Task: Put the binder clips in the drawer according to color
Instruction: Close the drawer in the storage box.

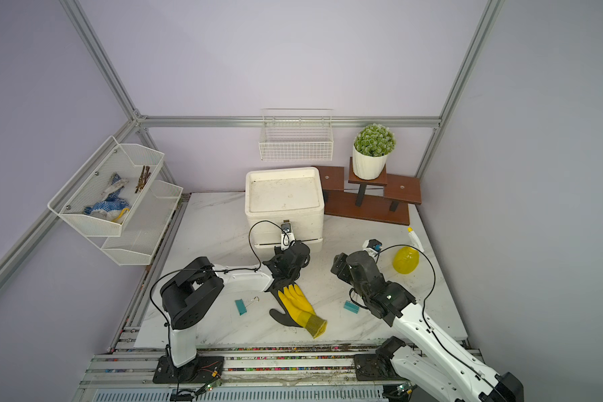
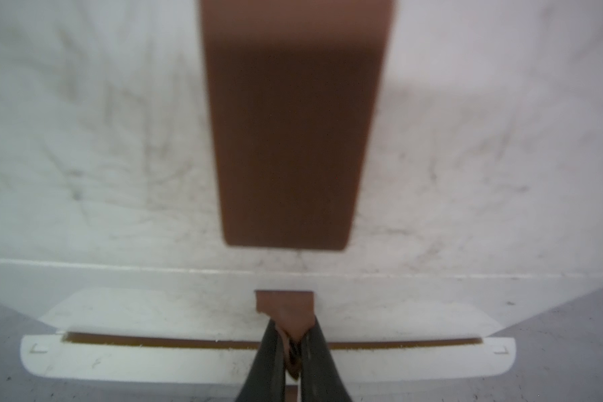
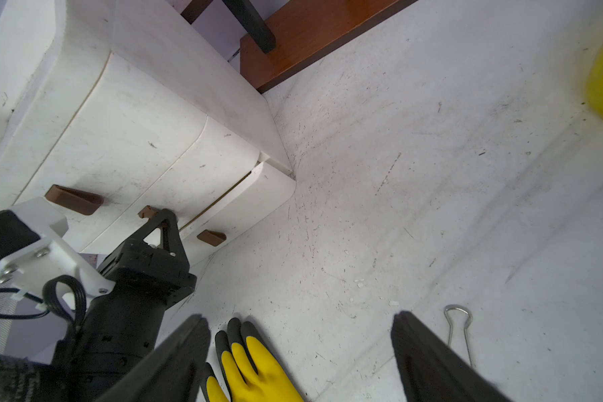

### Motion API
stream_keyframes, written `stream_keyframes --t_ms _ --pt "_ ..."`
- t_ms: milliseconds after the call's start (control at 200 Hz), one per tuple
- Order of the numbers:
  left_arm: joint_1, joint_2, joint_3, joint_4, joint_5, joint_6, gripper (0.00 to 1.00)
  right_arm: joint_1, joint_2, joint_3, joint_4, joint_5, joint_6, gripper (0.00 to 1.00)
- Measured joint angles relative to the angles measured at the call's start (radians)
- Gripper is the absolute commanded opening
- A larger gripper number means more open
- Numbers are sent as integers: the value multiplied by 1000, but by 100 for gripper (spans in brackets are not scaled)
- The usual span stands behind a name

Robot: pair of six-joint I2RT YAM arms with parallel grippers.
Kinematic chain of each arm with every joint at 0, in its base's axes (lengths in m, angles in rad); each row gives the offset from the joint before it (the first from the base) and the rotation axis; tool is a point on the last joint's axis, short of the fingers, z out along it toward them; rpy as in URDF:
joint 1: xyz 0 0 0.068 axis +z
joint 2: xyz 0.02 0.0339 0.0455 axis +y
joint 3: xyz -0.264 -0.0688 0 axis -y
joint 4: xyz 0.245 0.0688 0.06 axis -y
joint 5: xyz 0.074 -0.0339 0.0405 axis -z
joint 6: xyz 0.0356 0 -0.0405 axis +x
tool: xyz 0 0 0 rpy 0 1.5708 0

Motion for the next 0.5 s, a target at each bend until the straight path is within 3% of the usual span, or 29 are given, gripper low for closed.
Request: stream_keyframes --t_ms 105,190,500 --pt "-13 -5 -4 -3 -6 -14 55 -1 0 0 0 0 0 89" --pt "-34 -32 -27 -15 -10 -48 66 -2 2 0 2 1 0 89" --pt "-113 -163 -189 -111 21 -282 65 -24 5 -18 32 -9 -6 90"
